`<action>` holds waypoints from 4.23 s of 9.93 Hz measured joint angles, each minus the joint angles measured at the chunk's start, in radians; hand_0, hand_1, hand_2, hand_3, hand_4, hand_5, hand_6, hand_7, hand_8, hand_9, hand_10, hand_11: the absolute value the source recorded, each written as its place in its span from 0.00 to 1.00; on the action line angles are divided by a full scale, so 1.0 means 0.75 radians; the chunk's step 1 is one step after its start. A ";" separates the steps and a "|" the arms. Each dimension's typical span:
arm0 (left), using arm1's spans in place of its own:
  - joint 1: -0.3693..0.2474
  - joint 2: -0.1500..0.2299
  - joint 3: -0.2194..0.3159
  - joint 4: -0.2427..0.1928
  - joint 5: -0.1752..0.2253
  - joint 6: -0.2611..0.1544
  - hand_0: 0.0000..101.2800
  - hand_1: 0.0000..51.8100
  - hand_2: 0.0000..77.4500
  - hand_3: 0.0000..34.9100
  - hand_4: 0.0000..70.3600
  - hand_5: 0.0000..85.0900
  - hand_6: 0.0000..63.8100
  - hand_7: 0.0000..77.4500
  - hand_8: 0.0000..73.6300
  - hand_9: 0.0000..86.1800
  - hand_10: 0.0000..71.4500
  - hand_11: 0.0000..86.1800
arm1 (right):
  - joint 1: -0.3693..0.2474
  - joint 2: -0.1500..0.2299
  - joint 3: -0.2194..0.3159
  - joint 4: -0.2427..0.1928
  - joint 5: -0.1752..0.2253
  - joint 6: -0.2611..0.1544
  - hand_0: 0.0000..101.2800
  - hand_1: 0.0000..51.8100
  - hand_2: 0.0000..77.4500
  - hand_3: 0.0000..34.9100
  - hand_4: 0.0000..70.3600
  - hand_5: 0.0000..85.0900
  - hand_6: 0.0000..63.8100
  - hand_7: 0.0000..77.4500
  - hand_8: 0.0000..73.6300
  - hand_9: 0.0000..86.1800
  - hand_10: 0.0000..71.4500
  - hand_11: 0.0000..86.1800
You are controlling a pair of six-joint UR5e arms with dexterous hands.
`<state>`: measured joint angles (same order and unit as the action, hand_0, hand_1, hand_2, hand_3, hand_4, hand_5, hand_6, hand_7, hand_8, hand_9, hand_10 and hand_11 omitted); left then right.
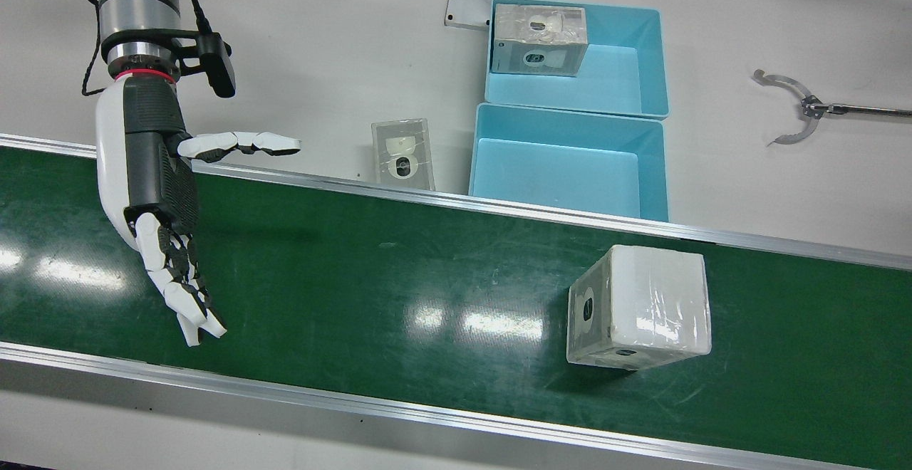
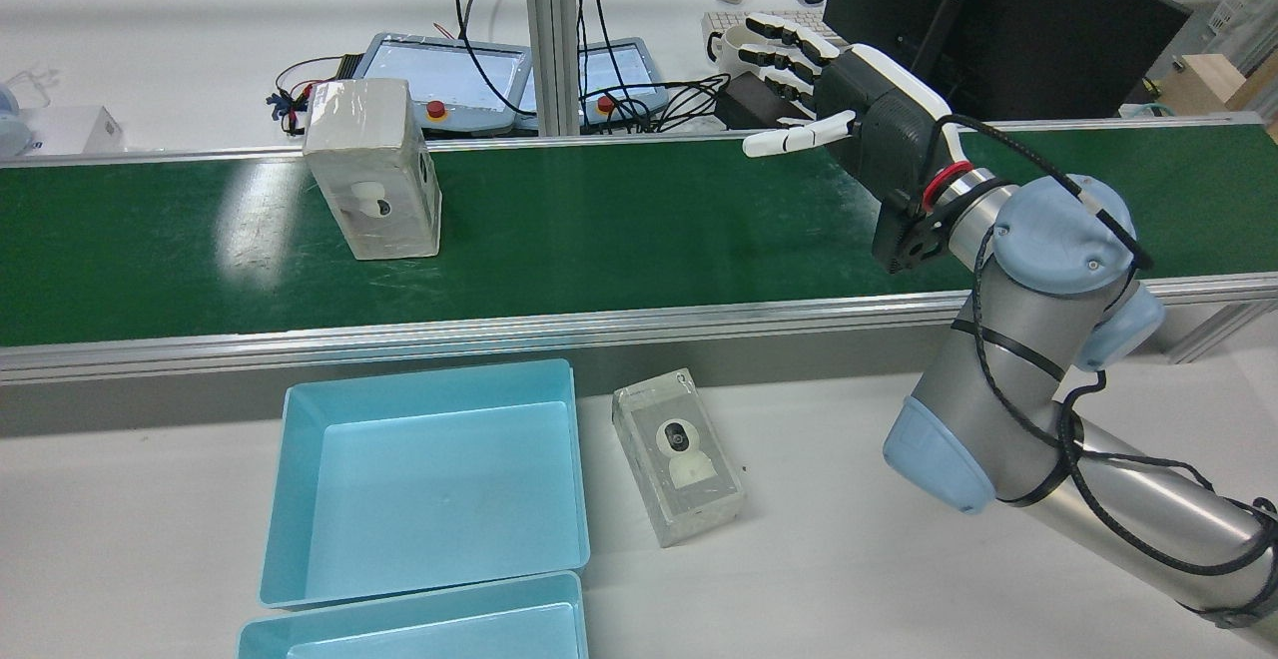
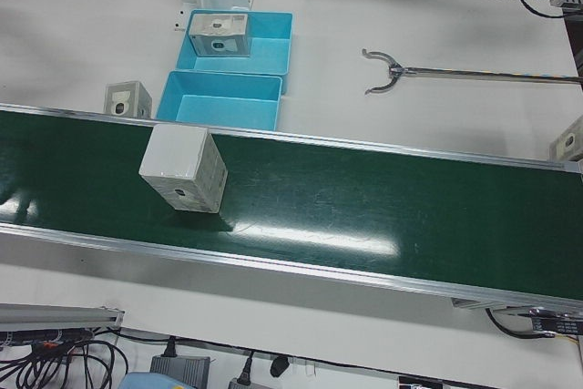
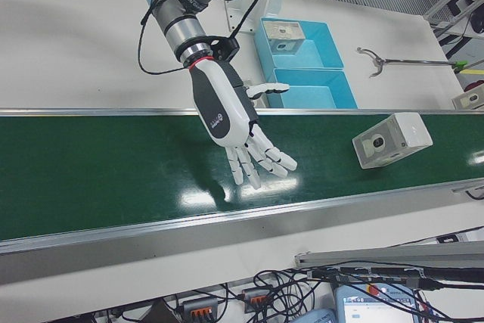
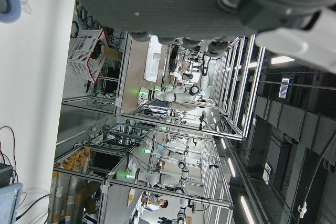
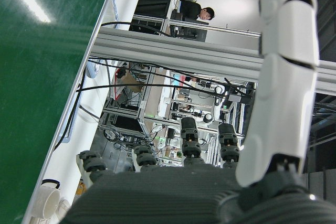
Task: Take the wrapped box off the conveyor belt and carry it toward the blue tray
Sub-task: 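Move the right hand along the belt toward the approaching wrapped box, then close the right hand fingers around the white wrapped box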
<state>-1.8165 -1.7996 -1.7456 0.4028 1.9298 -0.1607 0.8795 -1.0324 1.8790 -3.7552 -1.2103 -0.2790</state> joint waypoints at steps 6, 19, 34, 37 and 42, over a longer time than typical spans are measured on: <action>0.000 0.000 0.000 0.000 0.000 0.000 0.00 0.00 0.01 0.00 0.00 0.01 0.00 0.01 0.00 0.00 0.00 0.00 | 0.001 0.002 -0.004 0.000 0.001 0.000 0.45 0.24 0.18 0.87 0.03 0.19 0.00 0.22 0.02 0.08 0.05 0.07; 0.000 0.000 0.000 0.000 0.000 0.000 0.00 0.00 0.01 0.00 0.00 0.01 0.00 0.01 0.01 0.00 0.01 0.00 | -0.025 0.130 -0.131 0.004 0.002 0.000 0.45 0.24 0.19 0.87 0.03 0.20 0.00 0.22 0.02 0.08 0.05 0.08; 0.000 0.000 0.000 0.000 0.000 0.000 0.00 0.00 0.01 0.00 0.00 0.01 0.00 0.01 0.01 0.00 0.00 0.00 | -0.060 0.129 -0.187 0.057 0.004 0.000 0.43 0.22 0.16 0.85 0.04 0.21 0.00 0.22 0.02 0.08 0.05 0.08; 0.000 0.000 0.000 0.000 0.000 0.000 0.00 0.00 0.01 0.00 0.00 0.01 0.00 0.01 0.01 0.00 0.00 0.00 | -0.069 0.129 -0.202 0.072 0.004 -0.001 0.43 0.22 0.16 0.85 0.04 0.21 0.00 0.22 0.04 0.10 0.05 0.08; 0.000 0.000 0.000 0.000 0.000 0.000 0.00 0.00 0.01 0.00 0.00 0.01 0.00 0.01 0.01 0.00 0.01 0.00 | -0.082 0.130 -0.219 0.085 0.004 0.001 0.43 0.22 0.20 0.86 0.06 0.24 0.00 0.22 0.02 0.06 0.07 0.08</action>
<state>-1.8165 -1.7996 -1.7456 0.4028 1.9298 -0.1607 0.8177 -0.9351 1.7149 -3.6912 -1.2072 -0.2781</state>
